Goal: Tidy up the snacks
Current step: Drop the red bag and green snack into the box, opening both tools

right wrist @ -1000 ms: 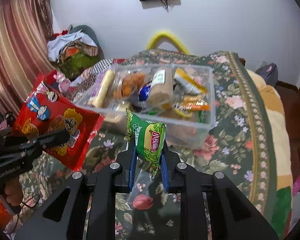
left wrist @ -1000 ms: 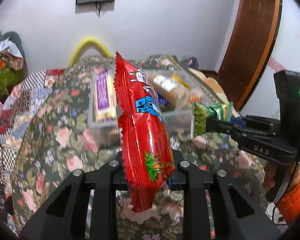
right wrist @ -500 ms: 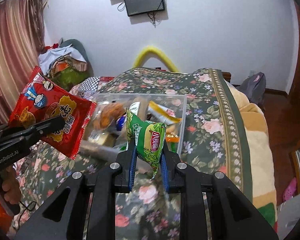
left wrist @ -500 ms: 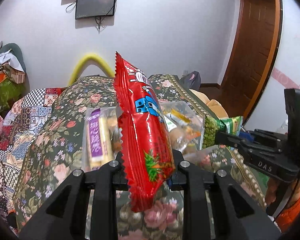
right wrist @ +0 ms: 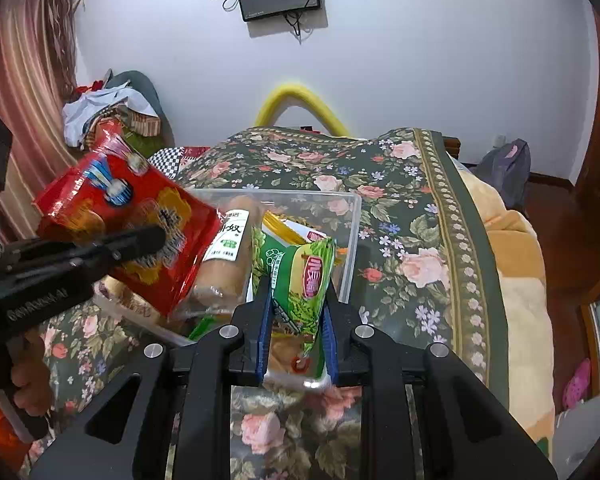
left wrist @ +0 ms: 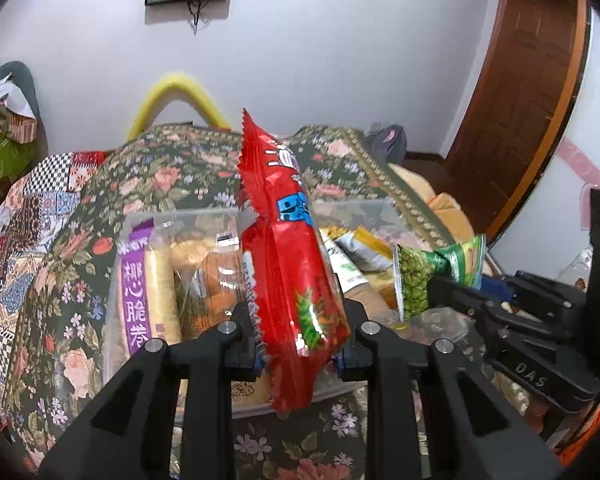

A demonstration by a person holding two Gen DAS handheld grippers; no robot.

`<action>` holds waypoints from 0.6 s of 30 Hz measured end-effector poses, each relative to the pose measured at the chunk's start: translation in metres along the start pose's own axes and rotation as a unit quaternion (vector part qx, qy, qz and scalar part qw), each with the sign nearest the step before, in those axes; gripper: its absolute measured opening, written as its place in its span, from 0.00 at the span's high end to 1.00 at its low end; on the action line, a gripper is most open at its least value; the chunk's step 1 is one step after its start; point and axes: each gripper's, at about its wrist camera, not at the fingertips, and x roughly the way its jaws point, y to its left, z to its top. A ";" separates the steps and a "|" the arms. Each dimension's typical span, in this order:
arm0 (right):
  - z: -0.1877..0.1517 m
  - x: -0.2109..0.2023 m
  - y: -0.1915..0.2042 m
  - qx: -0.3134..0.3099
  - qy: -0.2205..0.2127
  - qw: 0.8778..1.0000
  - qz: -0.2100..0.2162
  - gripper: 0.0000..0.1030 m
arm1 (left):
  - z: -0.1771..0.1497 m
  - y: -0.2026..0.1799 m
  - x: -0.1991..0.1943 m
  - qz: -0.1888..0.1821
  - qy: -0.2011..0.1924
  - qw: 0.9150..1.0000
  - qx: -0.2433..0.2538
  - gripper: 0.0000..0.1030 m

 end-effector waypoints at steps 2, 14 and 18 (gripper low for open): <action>0.001 0.005 -0.001 0.000 0.004 1.000 0.003 0.81 | -0.004 0.002 0.007 0.009 0.008 1.000 0.003 0.76; 0.000 0.015 0.004 0.008 0.024 1.000 0.008 0.78 | -0.018 -0.008 -0.003 0.043 0.011 0.998 0.037 0.40; -0.002 0.012 0.002 0.016 0.032 0.999 0.009 0.70 | -0.012 -0.007 -0.024 0.049 -0.012 0.998 0.038 0.38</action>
